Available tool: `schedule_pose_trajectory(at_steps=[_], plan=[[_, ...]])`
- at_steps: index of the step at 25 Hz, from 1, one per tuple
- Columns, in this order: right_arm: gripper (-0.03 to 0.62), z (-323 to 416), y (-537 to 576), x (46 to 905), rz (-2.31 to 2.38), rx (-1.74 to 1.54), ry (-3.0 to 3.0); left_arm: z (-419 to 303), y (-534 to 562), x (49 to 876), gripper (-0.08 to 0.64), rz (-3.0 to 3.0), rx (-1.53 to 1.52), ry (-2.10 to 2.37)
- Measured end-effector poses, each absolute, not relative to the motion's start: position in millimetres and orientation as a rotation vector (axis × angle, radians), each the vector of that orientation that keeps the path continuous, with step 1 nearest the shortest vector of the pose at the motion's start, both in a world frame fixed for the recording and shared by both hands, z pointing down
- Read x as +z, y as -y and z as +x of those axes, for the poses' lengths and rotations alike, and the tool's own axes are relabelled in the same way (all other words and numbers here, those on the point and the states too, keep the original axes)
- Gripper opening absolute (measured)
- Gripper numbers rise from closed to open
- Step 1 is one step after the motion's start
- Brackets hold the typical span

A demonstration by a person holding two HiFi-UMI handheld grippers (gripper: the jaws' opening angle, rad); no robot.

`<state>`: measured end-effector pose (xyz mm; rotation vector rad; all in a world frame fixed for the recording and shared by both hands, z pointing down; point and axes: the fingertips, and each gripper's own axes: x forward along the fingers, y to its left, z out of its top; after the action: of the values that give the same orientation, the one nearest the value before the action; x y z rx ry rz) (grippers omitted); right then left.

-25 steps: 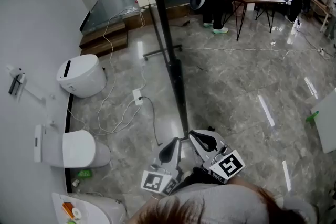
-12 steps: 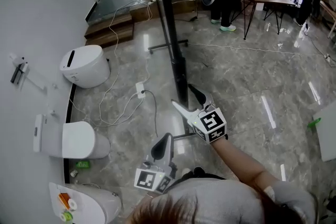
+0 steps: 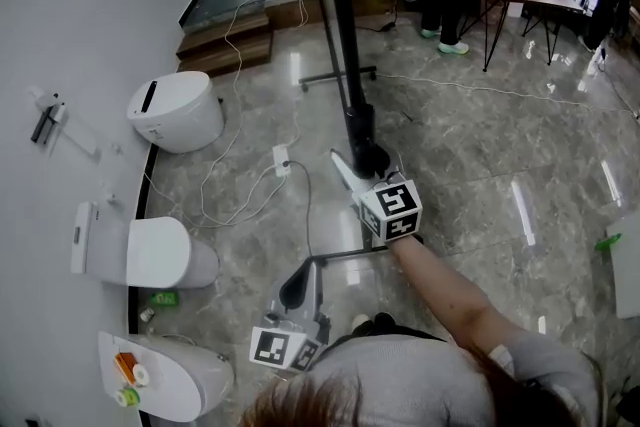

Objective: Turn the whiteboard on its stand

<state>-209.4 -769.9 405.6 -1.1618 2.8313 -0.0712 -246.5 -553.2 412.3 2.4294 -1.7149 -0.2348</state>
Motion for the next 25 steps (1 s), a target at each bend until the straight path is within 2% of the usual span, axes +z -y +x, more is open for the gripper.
schedule_pose_trajectory(at_steps=[8, 25], plan=[[0.211, -204.2, 774.8, 405.5, -1.337, -0.173, -2.676, -266.5, 542.2, 416.9, -0.003, 2.381, -0.228, 1.763], [0.184, -199.8, 759.1, 402.8, -1.409, -0.14, -2.657, -276.2, 530.0, 411.4, -0.003, 2.411, -0.259, 1.72]])
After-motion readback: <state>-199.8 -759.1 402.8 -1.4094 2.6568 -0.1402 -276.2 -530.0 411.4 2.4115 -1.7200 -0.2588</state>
